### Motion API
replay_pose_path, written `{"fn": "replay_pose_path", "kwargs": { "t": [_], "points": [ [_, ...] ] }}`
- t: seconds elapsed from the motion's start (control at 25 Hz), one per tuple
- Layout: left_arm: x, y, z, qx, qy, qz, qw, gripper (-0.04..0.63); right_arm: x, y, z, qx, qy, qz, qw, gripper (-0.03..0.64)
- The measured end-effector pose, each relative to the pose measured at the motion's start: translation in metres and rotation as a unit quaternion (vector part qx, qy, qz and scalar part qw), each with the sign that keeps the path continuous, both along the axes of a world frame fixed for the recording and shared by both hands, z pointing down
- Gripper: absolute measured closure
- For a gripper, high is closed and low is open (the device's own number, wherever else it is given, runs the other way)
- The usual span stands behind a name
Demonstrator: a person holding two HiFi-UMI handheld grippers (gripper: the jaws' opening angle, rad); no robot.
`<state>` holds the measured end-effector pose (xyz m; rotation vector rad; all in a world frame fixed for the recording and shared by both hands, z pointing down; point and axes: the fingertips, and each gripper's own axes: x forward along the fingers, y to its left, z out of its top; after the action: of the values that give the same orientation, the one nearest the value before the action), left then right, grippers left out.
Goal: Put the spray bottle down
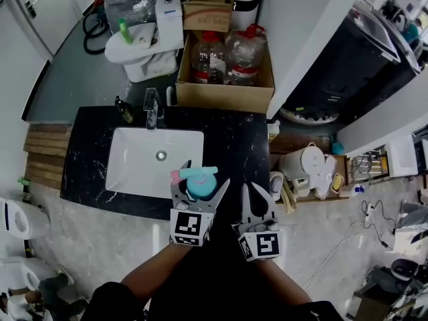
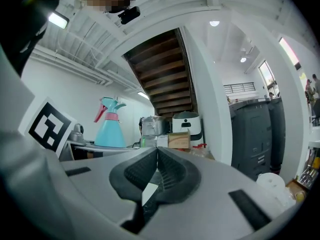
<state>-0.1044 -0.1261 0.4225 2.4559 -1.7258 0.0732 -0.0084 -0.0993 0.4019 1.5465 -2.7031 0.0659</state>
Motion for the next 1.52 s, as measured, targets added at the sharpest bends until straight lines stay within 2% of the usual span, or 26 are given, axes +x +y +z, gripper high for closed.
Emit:
{"fn": "replay_pose_path", "kwargs": {
  "t": [0.12, 0.24, 0.48, 0.68, 0.92, 1.0, 1.12, 1.4, 1.52],
  "points": [
    [0.01, -0.025, 0.002, 0.01, 0.011, 0.01, 0.9998, 0.147, 0.004, -0.028, 0.0, 0.005, -0.001, 0.001, 1.0, 0.6],
    [0.016, -0.05, 0.015, 0.007, -0.006, 0.017, 0.9998, 0.147, 0.002, -0.054, 0.006, 0.001, -0.003, -0.003, 1.0, 0.6],
    [0.029, -0.096, 0.056, -0.03, -0.015, 0.039, 0.9987, 0.147, -0.002, -0.093, 0.032, -0.03, 0.012, -0.016, 0.999, 0.6],
    [0.04, -0.13, 0.079, -0.042, -0.029, 0.055, 0.9972, 0.147, 0.0, -0.118, 0.046, -0.041, 0.019, -0.013, 0.999, 0.6],
    [0.04, -0.147, 0.116, -0.067, -0.037, 0.042, 0.9962, 0.147, 0.018, -0.146, 0.065, -0.047, 0.029, 0.017, 0.998, 0.6],
    [0.042, -0.156, 0.128, -0.066, -0.052, 0.042, 0.9956, 0.147, 0.024, -0.155, 0.07, -0.042, 0.035, 0.027, 0.998, 0.6],
    [0.049, -0.168, 0.149, -0.075, -0.07, 0.053, 0.9933, 0.147, 0.029, -0.168, 0.075, -0.048, 0.028, 0.03, 0.998, 0.6],
    [0.07, -0.185, 0.175, -0.087, -0.08, 0.075, 0.9901, 0.147, 0.05, -0.177, 0.094, -0.068, 0.037, 0.039, 0.996, 0.6],
    [0.078, -0.186, 0.187, -0.103, -0.096, 0.085, 0.9864, 0.147, 0.067, -0.173, 0.104, -0.087, 0.041, 0.054, 0.994, 0.6]
  ]
}}
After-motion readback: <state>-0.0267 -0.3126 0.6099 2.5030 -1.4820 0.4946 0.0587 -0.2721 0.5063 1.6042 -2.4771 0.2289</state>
